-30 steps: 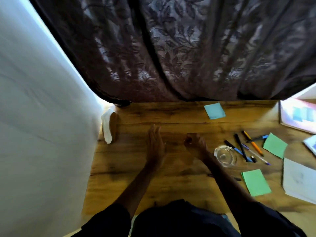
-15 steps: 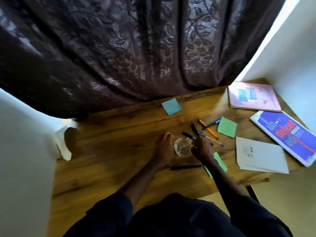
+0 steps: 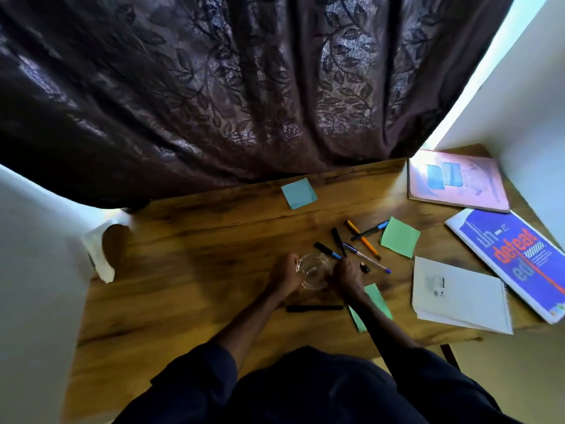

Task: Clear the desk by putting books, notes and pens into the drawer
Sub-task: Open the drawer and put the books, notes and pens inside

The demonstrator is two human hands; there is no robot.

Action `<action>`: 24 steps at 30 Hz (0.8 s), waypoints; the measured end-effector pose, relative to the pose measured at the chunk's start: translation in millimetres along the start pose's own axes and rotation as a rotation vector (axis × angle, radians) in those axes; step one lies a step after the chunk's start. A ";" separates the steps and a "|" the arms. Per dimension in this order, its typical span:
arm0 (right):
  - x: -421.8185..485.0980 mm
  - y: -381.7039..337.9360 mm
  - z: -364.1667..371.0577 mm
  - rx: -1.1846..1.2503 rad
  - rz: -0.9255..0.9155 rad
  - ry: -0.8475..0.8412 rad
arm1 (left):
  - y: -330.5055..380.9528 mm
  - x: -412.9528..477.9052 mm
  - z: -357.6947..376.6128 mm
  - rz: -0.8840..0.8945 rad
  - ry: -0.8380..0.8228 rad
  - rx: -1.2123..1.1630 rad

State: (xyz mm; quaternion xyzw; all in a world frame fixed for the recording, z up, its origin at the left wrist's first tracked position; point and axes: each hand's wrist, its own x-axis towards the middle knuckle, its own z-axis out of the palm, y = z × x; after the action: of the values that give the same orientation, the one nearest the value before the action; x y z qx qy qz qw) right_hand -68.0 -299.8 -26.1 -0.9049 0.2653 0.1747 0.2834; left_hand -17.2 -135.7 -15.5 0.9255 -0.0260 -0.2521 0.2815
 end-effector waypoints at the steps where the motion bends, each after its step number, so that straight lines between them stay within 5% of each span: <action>1: 2.1 0.4 0.1 0.020 0.002 -0.004 | 0.6 0.6 -0.6 -0.039 0.009 -0.049; 14: 2.9 -16.0 5.6 0.396 -0.063 -0.107 | -40.2 -17.5 -18.6 -0.419 -0.049 -0.675; 24: -3.0 -28.2 12.0 0.383 -0.054 -0.036 | -36.8 -17.0 -17.0 -0.400 -0.052 -0.679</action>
State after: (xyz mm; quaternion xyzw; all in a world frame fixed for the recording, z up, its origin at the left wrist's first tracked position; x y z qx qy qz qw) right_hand -56.0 -271.6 -22.1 -0.8380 0.2642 0.1293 0.4597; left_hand -27.3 -93.0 -15.4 0.7599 0.2326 -0.3197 0.5159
